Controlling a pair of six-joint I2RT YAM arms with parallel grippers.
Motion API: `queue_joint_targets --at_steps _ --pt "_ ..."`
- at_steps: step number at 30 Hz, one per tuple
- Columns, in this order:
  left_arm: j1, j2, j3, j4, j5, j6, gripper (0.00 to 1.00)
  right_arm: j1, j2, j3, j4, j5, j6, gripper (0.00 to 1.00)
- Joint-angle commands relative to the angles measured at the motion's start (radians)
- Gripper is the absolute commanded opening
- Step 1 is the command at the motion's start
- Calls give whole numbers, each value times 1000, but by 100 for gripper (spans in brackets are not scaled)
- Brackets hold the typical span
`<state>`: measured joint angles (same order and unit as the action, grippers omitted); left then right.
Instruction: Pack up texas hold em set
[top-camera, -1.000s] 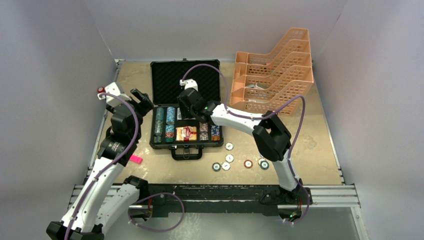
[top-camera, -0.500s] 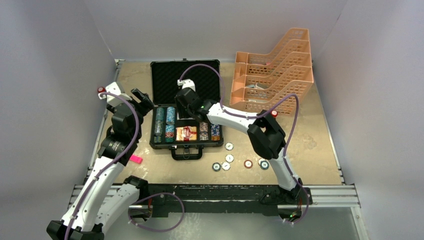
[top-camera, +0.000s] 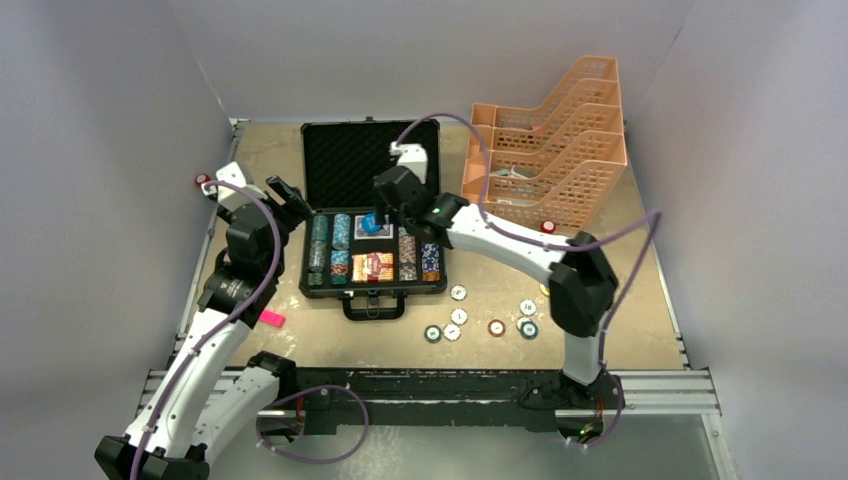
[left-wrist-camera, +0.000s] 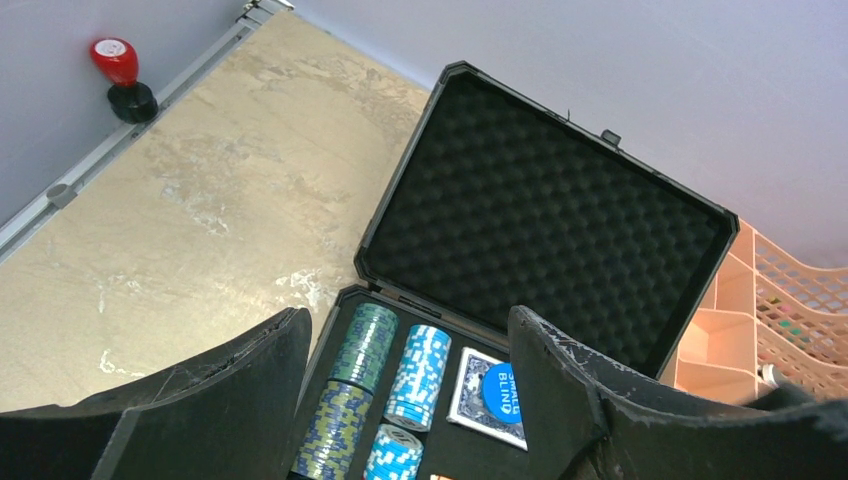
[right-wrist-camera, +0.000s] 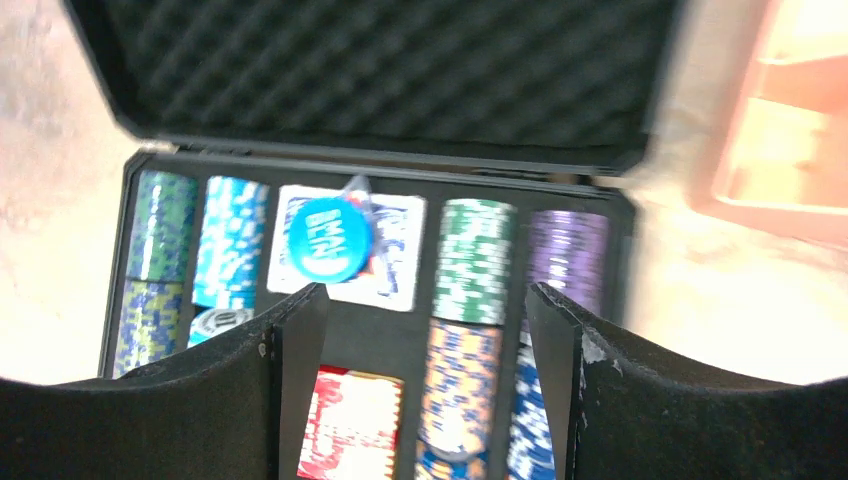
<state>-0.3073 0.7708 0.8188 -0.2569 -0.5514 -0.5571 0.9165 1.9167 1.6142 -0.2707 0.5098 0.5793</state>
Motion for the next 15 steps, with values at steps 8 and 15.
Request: queue_joint_targets --at_steps 8,15 --pt "12 40 44 30 137 -16 72 -192 -399 -424 -342 258 472 81" --pt "12 29 28 40 146 -24 72 -392 -583 -702 -276 112 541 87"
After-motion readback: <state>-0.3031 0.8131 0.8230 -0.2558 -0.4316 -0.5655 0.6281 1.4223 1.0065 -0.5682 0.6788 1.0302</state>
